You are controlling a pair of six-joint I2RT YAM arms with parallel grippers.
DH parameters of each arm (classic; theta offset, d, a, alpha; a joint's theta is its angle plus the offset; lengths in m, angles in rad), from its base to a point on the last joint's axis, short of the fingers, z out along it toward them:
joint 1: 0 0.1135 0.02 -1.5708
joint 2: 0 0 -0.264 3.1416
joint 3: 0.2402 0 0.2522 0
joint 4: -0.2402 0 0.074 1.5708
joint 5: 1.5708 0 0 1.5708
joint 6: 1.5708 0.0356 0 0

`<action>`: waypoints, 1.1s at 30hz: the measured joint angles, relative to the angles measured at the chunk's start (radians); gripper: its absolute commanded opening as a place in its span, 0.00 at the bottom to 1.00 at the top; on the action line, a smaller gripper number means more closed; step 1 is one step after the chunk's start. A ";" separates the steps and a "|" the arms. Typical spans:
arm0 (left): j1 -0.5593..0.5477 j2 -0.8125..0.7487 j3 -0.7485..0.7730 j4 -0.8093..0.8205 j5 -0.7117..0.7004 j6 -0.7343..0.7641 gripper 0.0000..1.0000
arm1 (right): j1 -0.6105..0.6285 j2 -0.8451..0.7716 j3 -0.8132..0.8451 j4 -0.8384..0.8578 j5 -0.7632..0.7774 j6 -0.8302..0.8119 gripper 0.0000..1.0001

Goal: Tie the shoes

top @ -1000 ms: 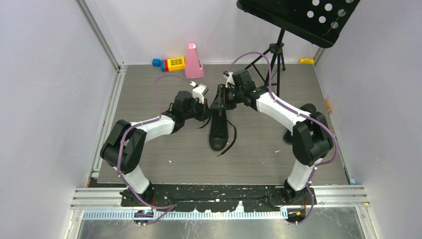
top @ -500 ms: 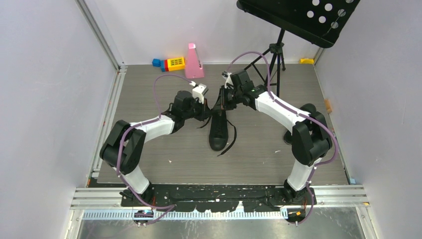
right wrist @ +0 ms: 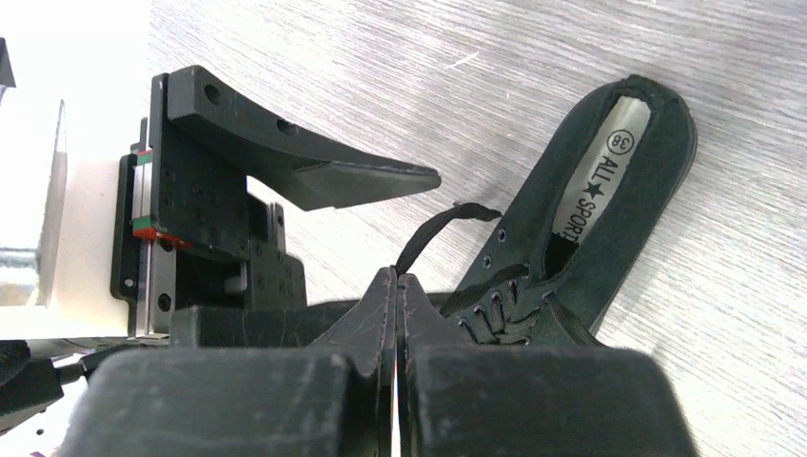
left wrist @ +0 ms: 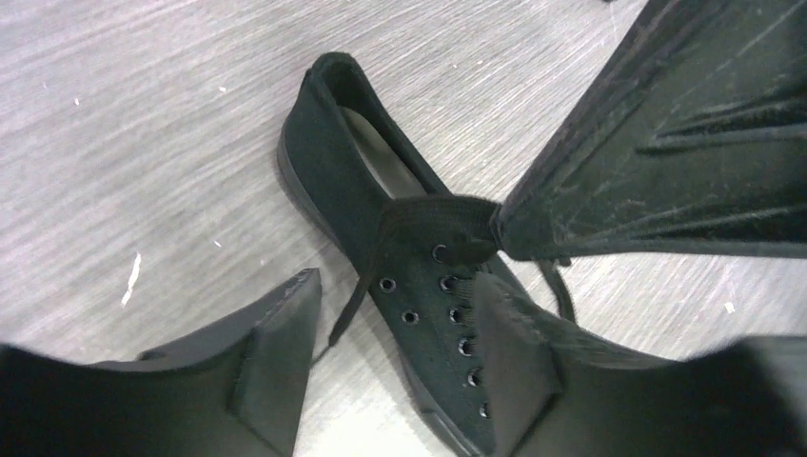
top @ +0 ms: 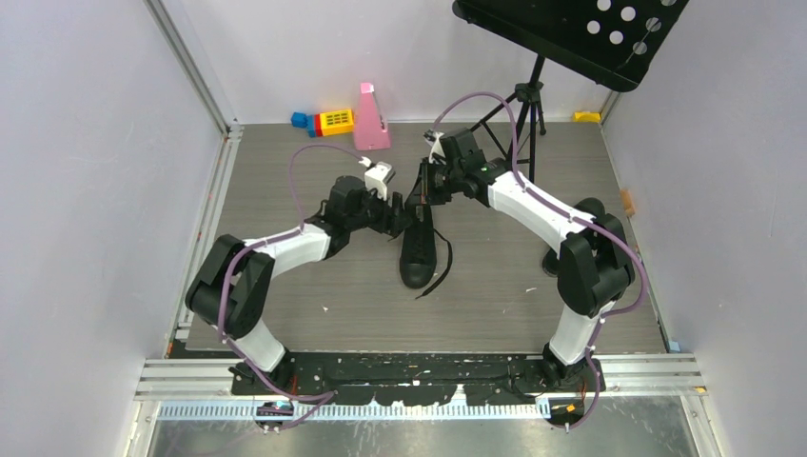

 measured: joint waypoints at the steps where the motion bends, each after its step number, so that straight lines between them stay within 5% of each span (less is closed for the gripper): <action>1: 0.000 -0.010 -0.011 0.003 -0.002 0.002 0.74 | 0.000 0.002 0.003 0.000 0.001 0.000 0.00; 4: 0.000 -0.035 -0.045 0.024 -0.008 0.010 0.81 | 0.000 0.010 0.014 0.001 0.001 0.001 0.00; 7: -0.002 -0.046 -0.069 0.052 -0.012 0.024 0.99 | 0.000 0.018 0.020 0.002 0.001 0.002 0.00; 14: -0.016 -0.040 -0.079 0.113 -0.011 0.060 0.98 | 0.000 0.022 0.022 0.002 -0.018 0.007 0.00; 20: -0.018 0.026 -0.063 0.192 0.016 0.083 0.71 | -0.007 0.026 0.022 0.005 -0.047 0.018 0.00; 26: -0.018 0.059 -0.039 0.195 0.032 0.093 0.14 | -0.023 0.028 0.022 0.018 -0.063 0.032 0.00; 33: -0.018 0.059 -0.029 0.187 0.034 0.096 0.01 | -0.056 0.028 0.000 0.070 -0.070 0.060 0.00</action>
